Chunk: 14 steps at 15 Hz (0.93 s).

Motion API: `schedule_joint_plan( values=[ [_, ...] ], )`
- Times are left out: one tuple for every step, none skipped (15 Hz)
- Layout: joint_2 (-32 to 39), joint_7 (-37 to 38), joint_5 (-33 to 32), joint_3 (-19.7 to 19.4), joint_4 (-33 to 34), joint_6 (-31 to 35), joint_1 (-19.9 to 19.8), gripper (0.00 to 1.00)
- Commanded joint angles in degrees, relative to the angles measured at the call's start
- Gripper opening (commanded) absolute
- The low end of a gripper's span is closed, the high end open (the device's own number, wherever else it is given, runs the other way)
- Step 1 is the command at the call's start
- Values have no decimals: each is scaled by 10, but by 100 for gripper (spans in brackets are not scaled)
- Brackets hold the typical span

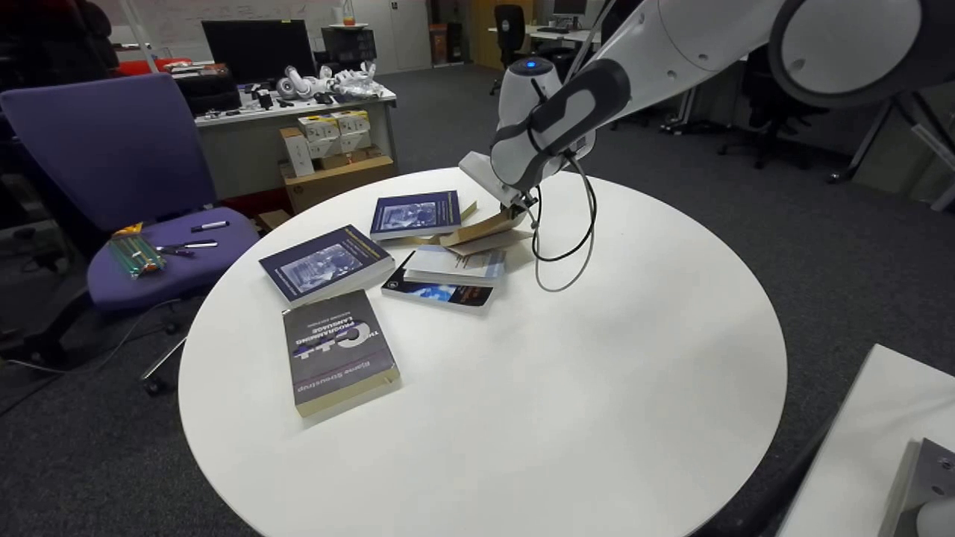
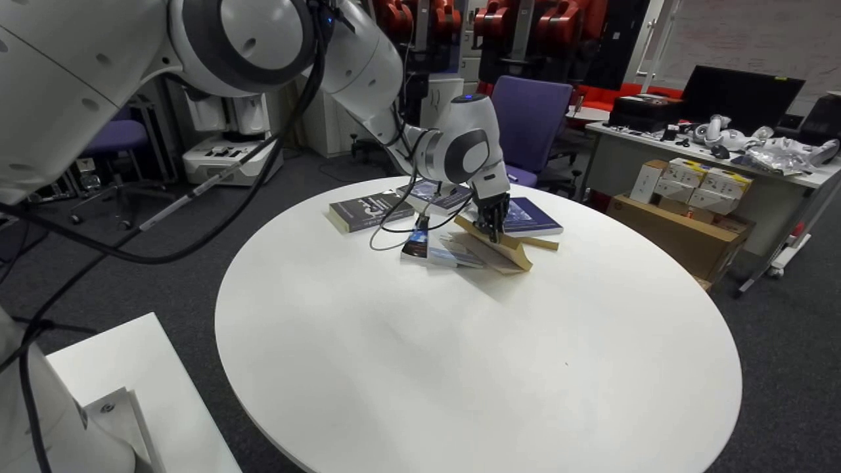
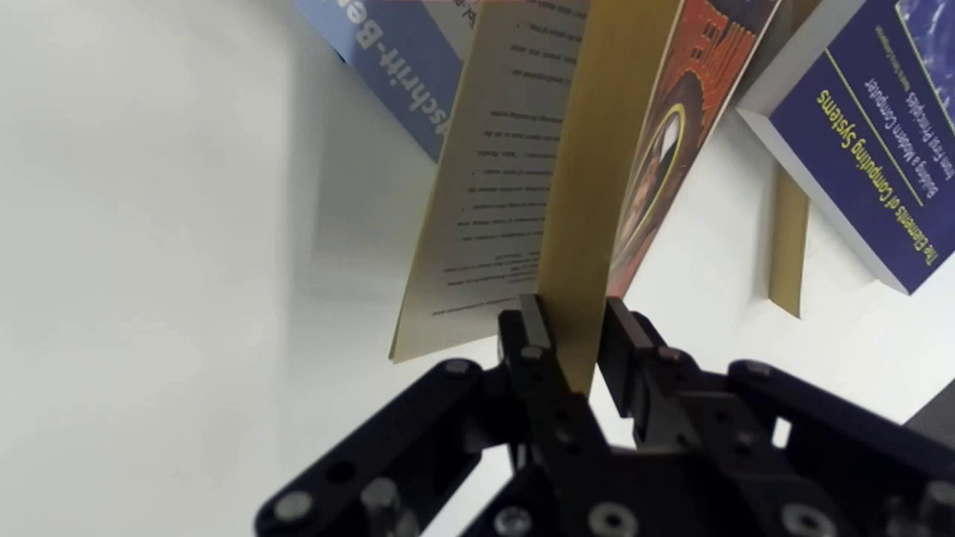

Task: Remove the book with red writings from the pile of books and put it on the table

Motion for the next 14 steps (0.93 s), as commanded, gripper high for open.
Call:
schedule_joint_plan(
  values=[
    [-74,-51,17,21,-77,-6,-17,6],
    [-83,-59,16,22,-91,-4,-18,6],
    [-96,-71,16,24,-109,-2,-20,6],
    [-111,-83,16,27,-126,0,-21,6],
    [-124,-95,17,28,-144,5,-21,6],
    [-141,-110,17,31,-164,9,-22,6],
    [-154,-121,17,32,-180,11,-21,6],
    [-165,-129,18,33,-192,13,-21,6],
    [-173,-127,17,28,-200,13,-16,6],
    [-180,-133,17,30,-205,8,-17,48],
    [-181,-132,15,27,-205,8,-15,50],
    [-181,-131,14,25,-204,3,-15,55],
    [-178,-135,15,27,-199,0,-17,63],
    [-169,-134,14,25,-188,-10,-17,69]
  ],
)
